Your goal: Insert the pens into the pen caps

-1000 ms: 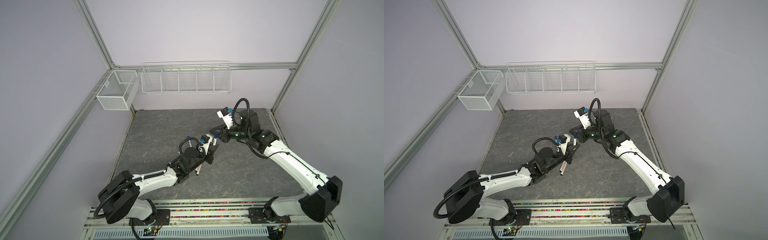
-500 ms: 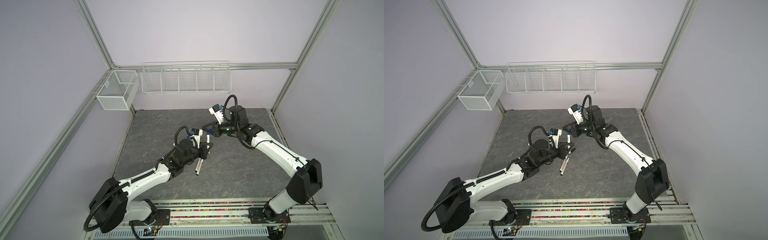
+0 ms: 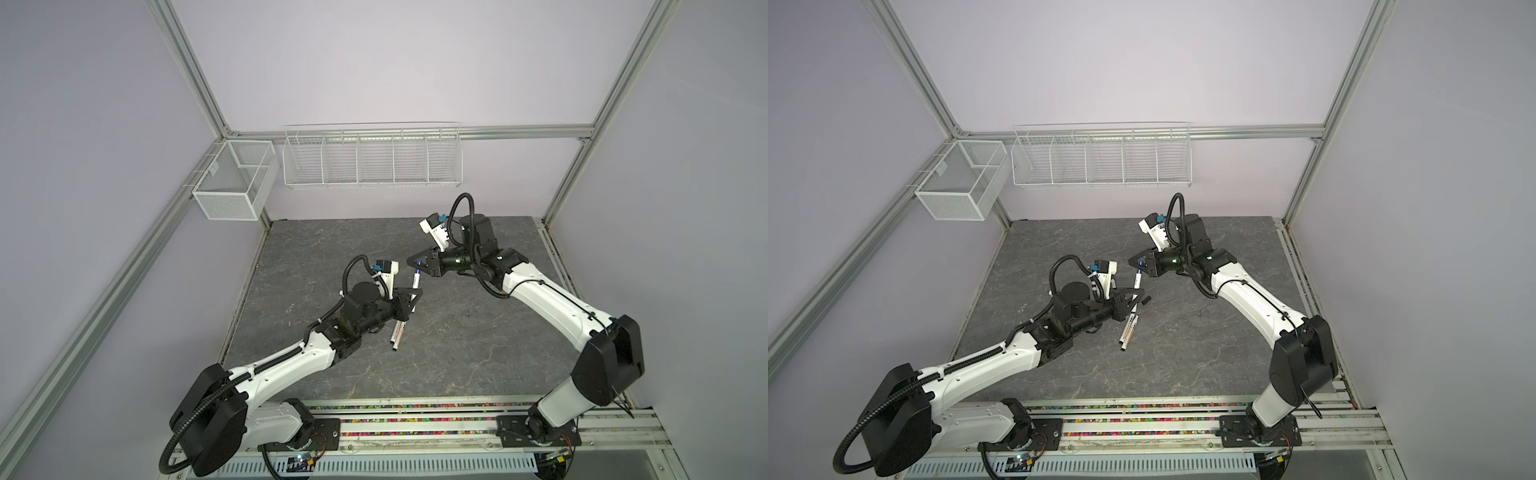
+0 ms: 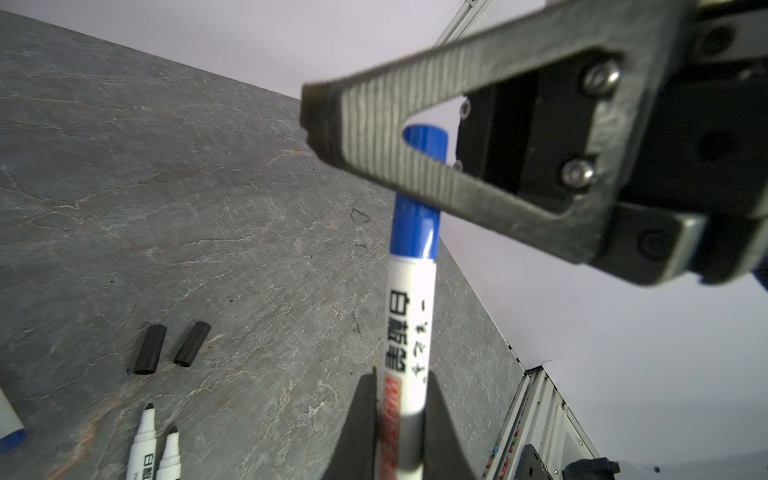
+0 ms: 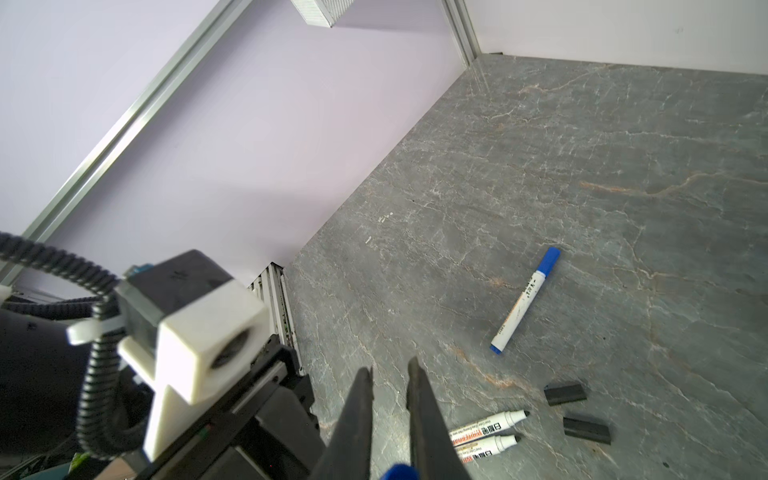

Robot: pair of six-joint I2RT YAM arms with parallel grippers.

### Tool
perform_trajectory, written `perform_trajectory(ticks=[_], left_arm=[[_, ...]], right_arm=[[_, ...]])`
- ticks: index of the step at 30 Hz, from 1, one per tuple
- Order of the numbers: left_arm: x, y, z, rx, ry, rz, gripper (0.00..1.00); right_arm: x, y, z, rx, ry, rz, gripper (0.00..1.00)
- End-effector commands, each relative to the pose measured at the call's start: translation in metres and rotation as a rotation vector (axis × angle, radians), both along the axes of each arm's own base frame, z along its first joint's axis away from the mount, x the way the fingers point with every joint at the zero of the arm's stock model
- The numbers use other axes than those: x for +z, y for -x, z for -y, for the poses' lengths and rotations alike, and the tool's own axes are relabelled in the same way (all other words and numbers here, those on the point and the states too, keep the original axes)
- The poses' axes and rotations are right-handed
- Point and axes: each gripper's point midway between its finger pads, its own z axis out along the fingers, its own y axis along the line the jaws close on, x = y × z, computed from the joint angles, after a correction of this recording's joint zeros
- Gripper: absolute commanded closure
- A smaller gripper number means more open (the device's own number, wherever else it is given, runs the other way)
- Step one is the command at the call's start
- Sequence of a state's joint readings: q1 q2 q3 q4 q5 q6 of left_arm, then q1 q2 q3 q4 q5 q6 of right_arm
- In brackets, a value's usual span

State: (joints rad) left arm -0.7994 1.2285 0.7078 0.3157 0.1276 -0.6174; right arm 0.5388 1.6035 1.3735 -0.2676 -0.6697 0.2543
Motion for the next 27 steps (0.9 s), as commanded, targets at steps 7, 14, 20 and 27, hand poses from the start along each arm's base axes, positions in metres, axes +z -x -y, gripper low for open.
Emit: perform_trajectory(ticks=[7,14,20,27], left_arm=[[0.092,-0.096,-0.130,0.708,0.206,0.213,1.00],[0.060,-0.094,-0.102,0.567,0.107,0.177,1.00],[0.027,-0.079,-0.077,0.488,-0.006,0.173,1.00],[0.027,-0.071,-0.064,0.455,0.009,0.195,1.00]], right_arm=[[-0.048,0.110,0.021,0.240,0.124,-0.346,0.93],[-0.034,0.092,0.017,0.190,0.104,-0.258,0.93],[-0.016,0.091,0.014,0.217,0.069,-0.195,0.87],[-0.008,0.082,0.015,0.188,0.068,-0.174,0.79]])
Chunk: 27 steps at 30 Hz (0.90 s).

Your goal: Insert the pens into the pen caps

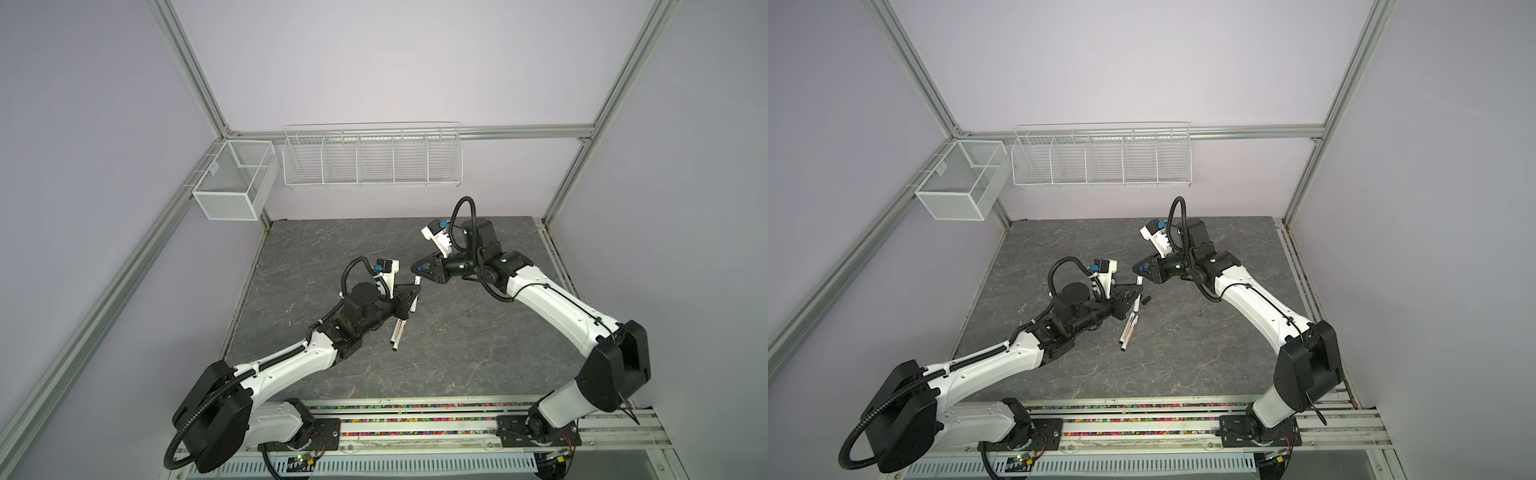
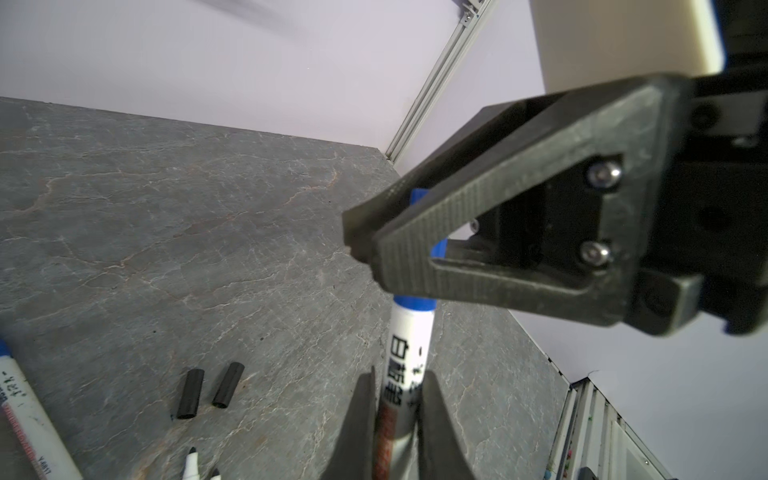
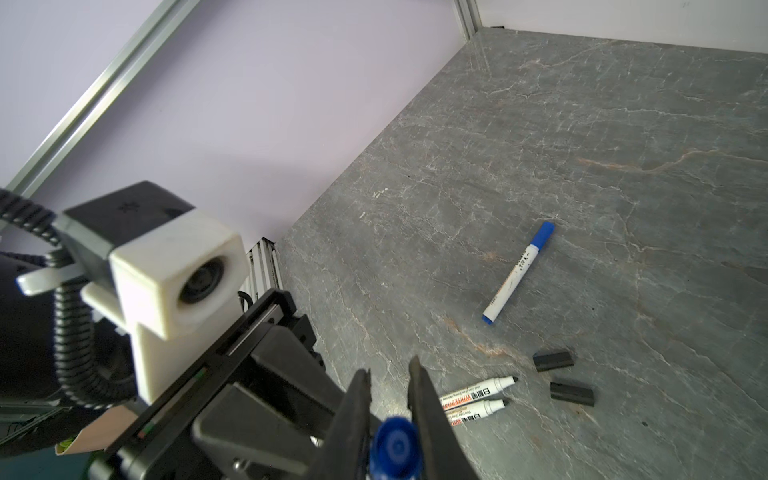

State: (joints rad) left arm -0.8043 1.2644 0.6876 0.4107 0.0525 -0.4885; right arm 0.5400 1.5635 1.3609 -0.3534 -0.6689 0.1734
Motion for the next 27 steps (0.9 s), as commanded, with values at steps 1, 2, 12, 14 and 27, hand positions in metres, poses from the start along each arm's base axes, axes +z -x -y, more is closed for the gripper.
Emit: perform_trajectory(ticks=[1,2,12,14,27], left_arm=[[0.029,-0.057,-0.061,0.394,0.096,0.079,1.00],[0.029,-0.056,-0.059,0.387,0.092,0.079,1.00],[0.014,-0.041,-0.036,0.301,0.067,0.060,1.00],[0.009,-0.035,-0.026,0.258,0.050,0.057,1.00],[0.004,0.008,0.016,0.101,-0.060,0.123,1.00]], right_arm=[[-0.003,0.065,0.007,0.148,0.023,-0.191,0.78],[0.001,0.063,0.007,0.142,0.020,-0.180,0.78],[0.017,0.036,0.008,0.062,0.015,-0.098,0.50],[0.023,0.025,0.007,0.029,0.017,-0.066,0.48],[0.021,-0.024,-0.007,-0.064,0.069,-0.008,0.49]])
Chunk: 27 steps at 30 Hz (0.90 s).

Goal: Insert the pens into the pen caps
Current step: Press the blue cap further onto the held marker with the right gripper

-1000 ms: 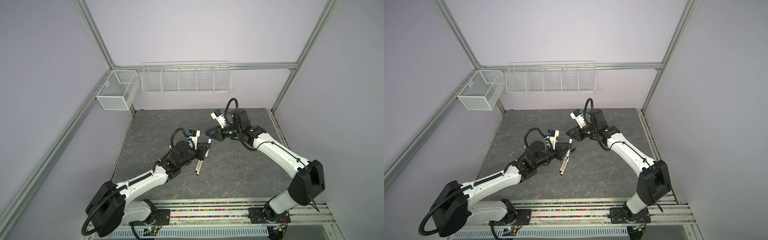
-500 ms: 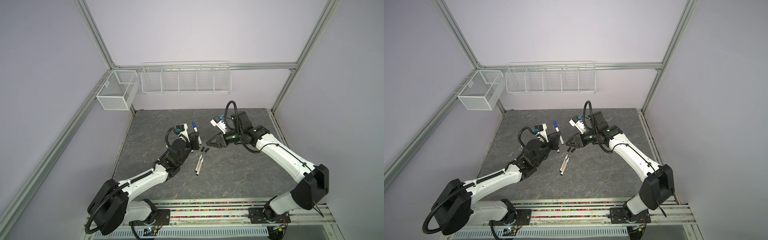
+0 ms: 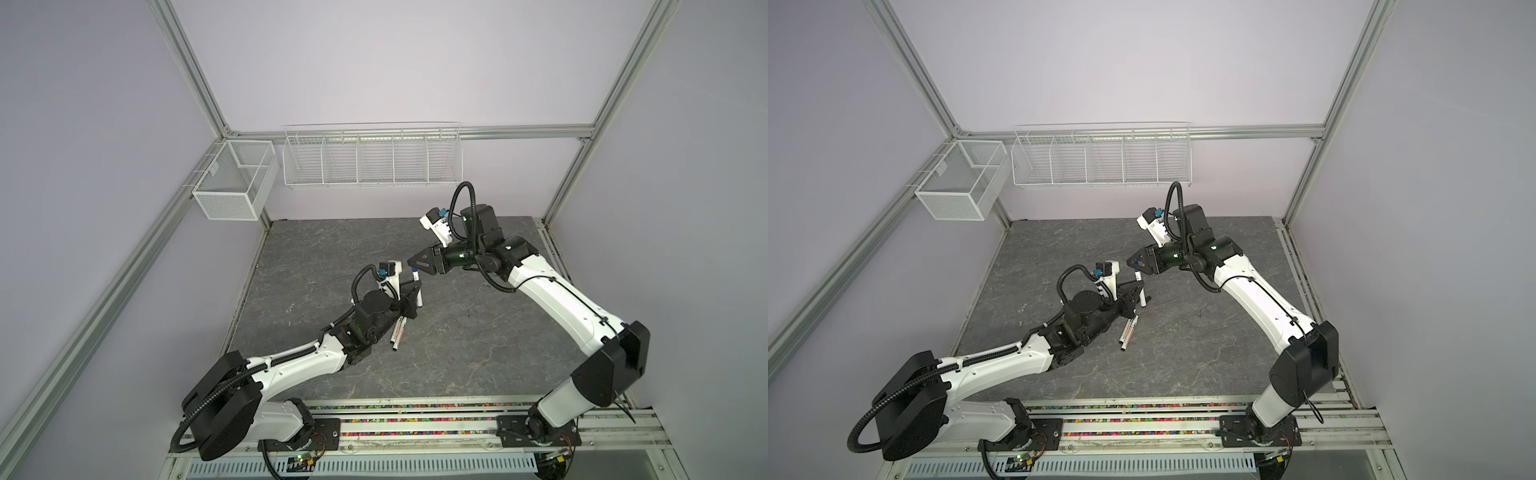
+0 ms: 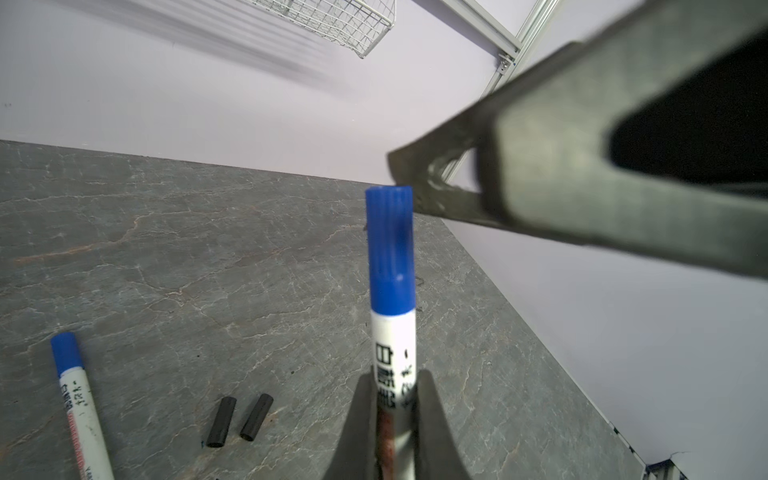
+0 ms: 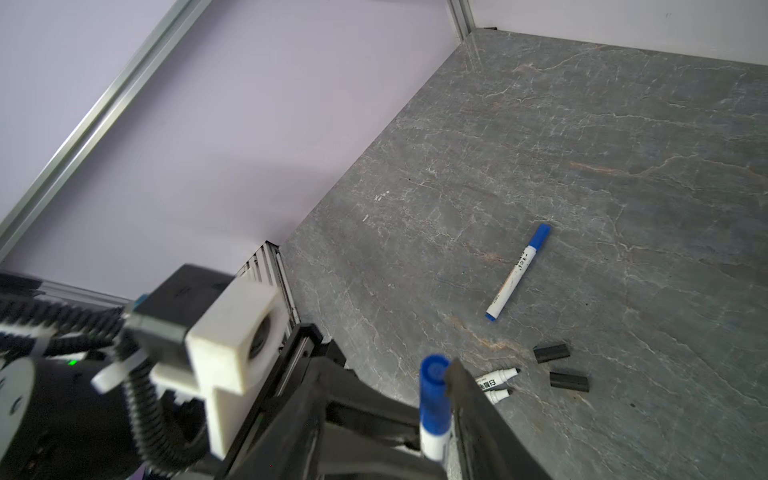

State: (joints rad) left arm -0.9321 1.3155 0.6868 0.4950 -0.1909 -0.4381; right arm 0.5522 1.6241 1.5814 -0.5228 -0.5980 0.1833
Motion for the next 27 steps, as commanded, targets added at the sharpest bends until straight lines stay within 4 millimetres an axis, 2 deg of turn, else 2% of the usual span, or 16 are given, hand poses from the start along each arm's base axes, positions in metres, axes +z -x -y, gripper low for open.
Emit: perform_trajectory(ticks=[1,6,10,13,18,20,24,27], left_arm=[[0.005,0.004,0.003,-0.009,-0.030,0.042,1.00],[0.010,0.005,0.002,-0.007,-0.022,0.057,1.00],[0.013,0.003,0.001,0.006,-0.012,0.063,1.00],[0.018,0.001,0.001,0.015,-0.002,0.079,1.00],[0.043,-0.004,0.000,0.037,0.037,0.144,1.00],[0.051,-0.004,0.003,0.024,0.045,0.166,1.00],[0.051,-0.006,0.010,-0.003,0.027,0.151,0.68],[0.039,-0.007,0.014,-0.024,-0.010,0.115,0.57]], right_arm=[[-0.014,-0.010,-0.004,-0.016,0.032,-0.014,0.50],[-0.021,-0.011,-0.005,-0.016,0.041,-0.023,0.54],[-0.025,-0.008,-0.004,-0.012,0.042,-0.040,0.66],[-0.028,-0.004,-0.004,-0.006,0.033,-0.061,0.80],[-0.030,0.009,-0.004,0.020,0.004,-0.094,0.91],[-0.028,0.012,-0.002,0.022,-0.008,-0.099,0.93],[-0.020,0.016,0.001,0.018,-0.041,-0.105,0.93],[-0.012,0.017,0.003,0.012,-0.065,-0.104,0.93]])
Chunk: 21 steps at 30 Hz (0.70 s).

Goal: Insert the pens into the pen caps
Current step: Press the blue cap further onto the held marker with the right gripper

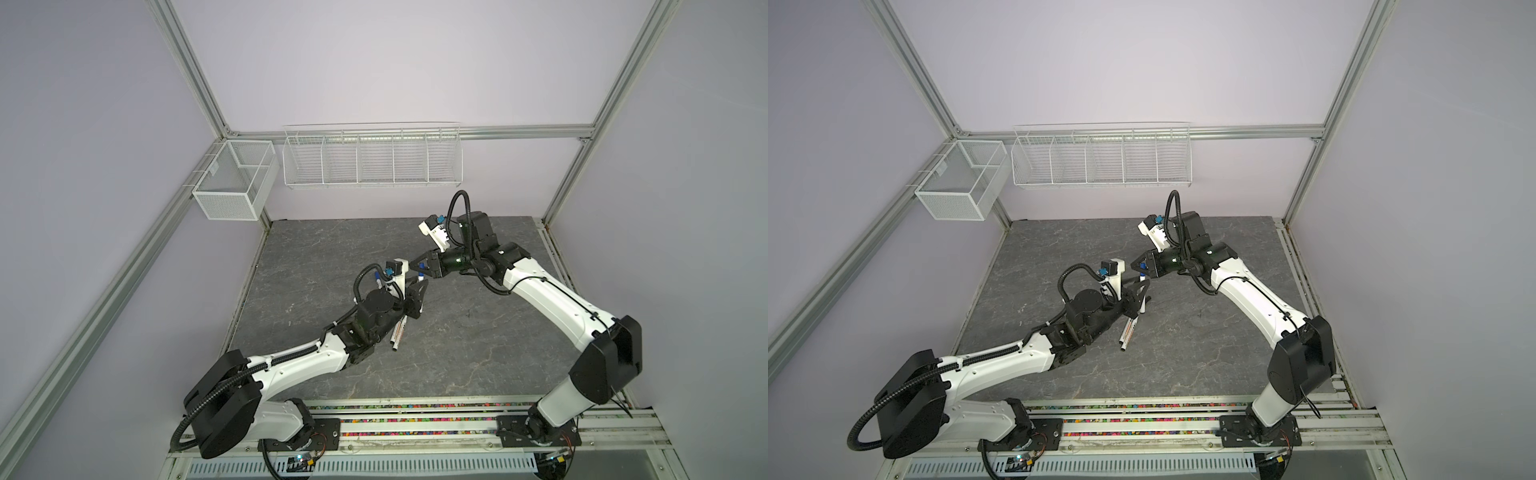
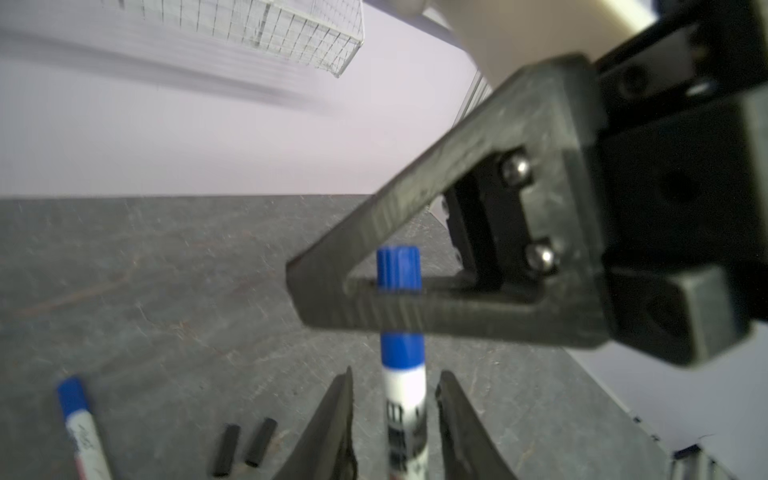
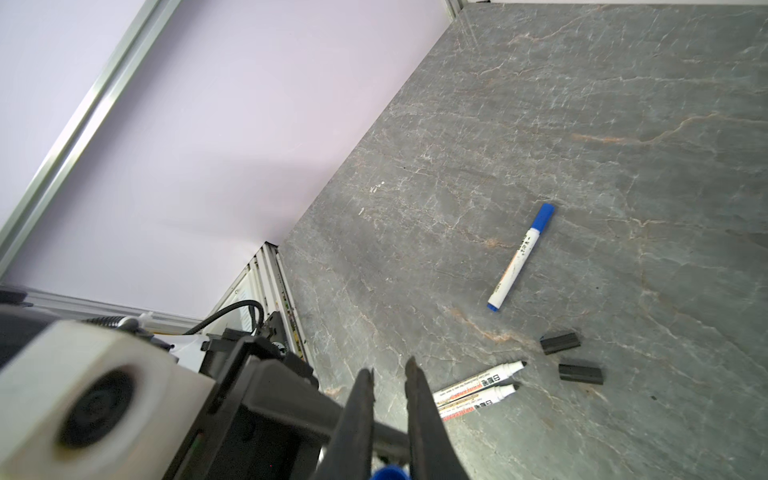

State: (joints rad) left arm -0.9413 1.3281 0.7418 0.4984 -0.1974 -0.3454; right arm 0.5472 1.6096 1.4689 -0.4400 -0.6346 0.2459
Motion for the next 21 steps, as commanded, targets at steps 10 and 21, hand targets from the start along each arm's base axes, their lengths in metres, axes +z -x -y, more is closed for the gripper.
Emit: perform_trajectory(ticks=[10,21], left_arm=[[-0.018,0.015,0.018,-0.162,-0.101,-0.049,0.50],[-0.047,0.029,0.031,-0.273,-0.179,-0.129,0.50]], right_arm=[[0.029,0.002,0.014,-0.017,-0.090,-0.011,0.93],[0.035,-0.004,0.025,-0.041,-0.101,0.004,0.93]])
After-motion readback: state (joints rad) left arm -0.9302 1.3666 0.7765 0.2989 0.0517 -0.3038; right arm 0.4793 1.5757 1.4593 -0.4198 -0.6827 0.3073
